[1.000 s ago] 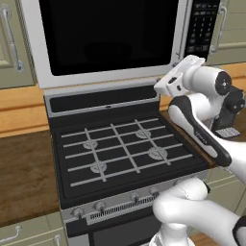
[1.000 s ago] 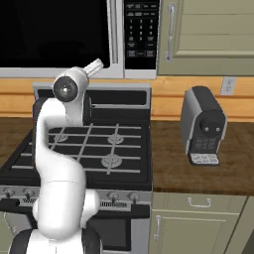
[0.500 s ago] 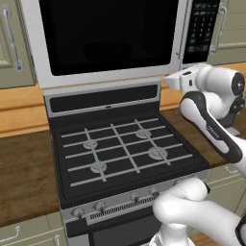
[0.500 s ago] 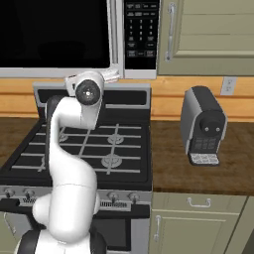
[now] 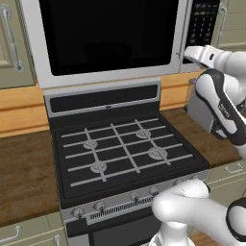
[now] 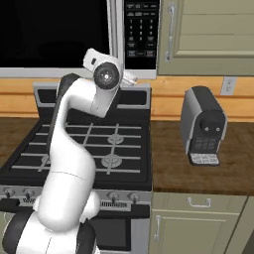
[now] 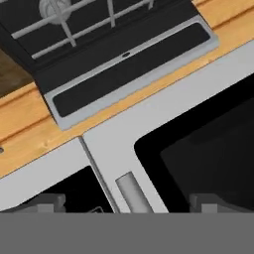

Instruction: Pick the mushroom from the sink and place it in the bowl. Then pick the bowl and place it in the microwave. Then close the microwave door and press the start button.

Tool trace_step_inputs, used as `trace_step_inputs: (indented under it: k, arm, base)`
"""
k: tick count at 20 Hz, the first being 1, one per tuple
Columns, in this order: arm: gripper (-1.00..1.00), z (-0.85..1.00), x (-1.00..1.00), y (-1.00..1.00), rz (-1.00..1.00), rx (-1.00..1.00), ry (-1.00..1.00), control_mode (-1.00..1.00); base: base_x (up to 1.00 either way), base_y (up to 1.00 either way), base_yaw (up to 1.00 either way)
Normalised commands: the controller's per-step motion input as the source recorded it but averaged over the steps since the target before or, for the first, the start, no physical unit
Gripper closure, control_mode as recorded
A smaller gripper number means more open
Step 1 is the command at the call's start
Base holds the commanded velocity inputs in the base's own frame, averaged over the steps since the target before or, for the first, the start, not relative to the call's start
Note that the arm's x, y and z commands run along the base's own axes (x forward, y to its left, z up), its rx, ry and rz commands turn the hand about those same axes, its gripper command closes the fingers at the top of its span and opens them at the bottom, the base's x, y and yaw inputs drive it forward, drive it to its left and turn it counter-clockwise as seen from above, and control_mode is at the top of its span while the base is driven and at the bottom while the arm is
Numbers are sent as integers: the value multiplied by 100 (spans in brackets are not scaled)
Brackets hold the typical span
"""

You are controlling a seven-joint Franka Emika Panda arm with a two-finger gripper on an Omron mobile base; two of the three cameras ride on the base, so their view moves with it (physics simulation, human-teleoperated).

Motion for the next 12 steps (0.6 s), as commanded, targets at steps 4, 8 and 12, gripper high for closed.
trace_step_inputs:
  k: [4, 8, 12]
  arm:
    - [-100, 10, 0, -72, -9, 92, 8, -100]
    - [-100, 0, 3, -13, -9, 77, 0, -100]
    - [100, 0, 40, 21, -10, 61, 0, -100]
  base:
    - [0, 0, 0]
    - [0, 0, 0]
    - [0, 0, 0]
